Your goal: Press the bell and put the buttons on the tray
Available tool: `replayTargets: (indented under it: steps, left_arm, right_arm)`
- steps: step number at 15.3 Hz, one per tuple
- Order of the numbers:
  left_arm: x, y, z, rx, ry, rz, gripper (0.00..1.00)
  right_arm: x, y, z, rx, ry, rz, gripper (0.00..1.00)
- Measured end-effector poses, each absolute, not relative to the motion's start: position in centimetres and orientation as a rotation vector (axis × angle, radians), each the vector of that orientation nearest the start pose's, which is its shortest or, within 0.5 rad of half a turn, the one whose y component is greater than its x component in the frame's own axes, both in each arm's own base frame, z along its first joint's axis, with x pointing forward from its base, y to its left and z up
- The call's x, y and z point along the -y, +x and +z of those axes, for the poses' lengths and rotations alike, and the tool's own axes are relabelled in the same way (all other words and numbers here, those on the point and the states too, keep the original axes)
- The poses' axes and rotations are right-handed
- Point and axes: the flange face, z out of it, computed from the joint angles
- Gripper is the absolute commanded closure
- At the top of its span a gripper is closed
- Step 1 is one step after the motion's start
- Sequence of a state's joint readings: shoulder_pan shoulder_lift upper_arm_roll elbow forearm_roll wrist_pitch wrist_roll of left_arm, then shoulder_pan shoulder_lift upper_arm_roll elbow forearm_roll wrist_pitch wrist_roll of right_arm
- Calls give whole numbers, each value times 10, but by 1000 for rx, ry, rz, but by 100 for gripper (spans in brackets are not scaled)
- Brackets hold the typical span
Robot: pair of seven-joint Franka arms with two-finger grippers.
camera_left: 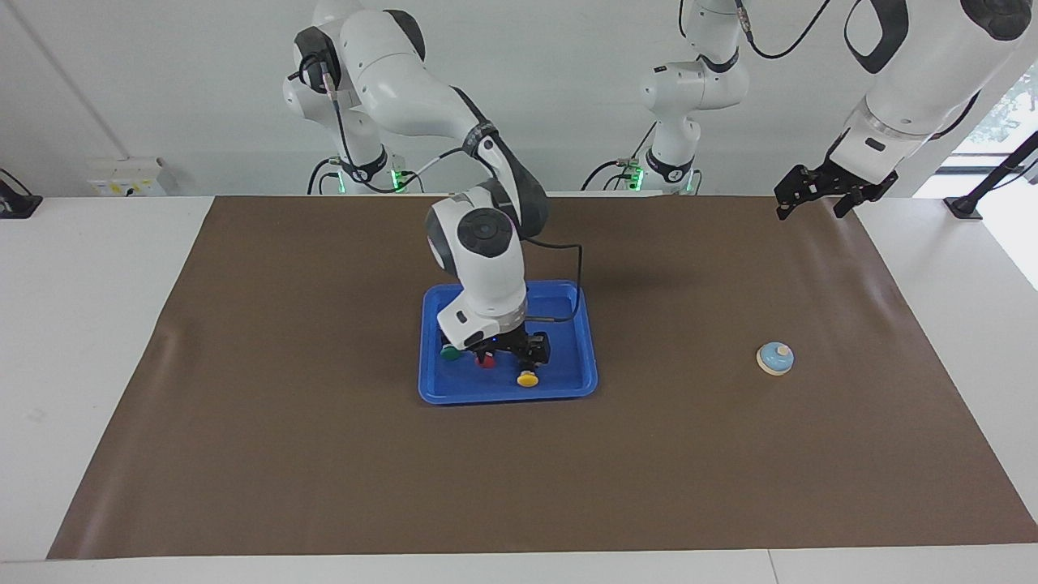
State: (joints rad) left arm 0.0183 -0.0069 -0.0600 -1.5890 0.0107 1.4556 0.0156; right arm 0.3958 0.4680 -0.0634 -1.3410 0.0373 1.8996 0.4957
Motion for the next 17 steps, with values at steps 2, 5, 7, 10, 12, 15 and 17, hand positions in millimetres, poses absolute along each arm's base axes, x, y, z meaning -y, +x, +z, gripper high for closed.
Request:
replayTargets:
  steps: [2, 5, 7, 10, 12, 15, 17]
  left_arm:
    - [21, 539, 610, -89, -3121, 198, 0]
    - [21, 539, 610, -89, -3121, 198, 0]
    - [21, 539, 610, -89, -3121, 198, 0]
    - [21, 539, 610, -89, -3121, 198, 0]
    - [21, 539, 610, -89, -3121, 198, 0]
    - [21, 539, 610, -89, -3121, 198, 0]
    - [21, 539, 610, -89, -3121, 198, 0]
  right_arm:
    - [-202, 655, 505, -215, -3112, -124, 0]
    - [-133, 637, 548, -95, -3132, -79, 0]
    - [-104, 620, 565, -62, -3138, -31, 0]
    - [-76, 597, 575, -34, -3136, -6, 0]
    - [-59, 581, 581, -39, -3133, -2, 0]
    - [-47, 564, 579, -53, -3130, 18, 0]
    - [-46, 562, 575, -54, -3130, 31, 0]
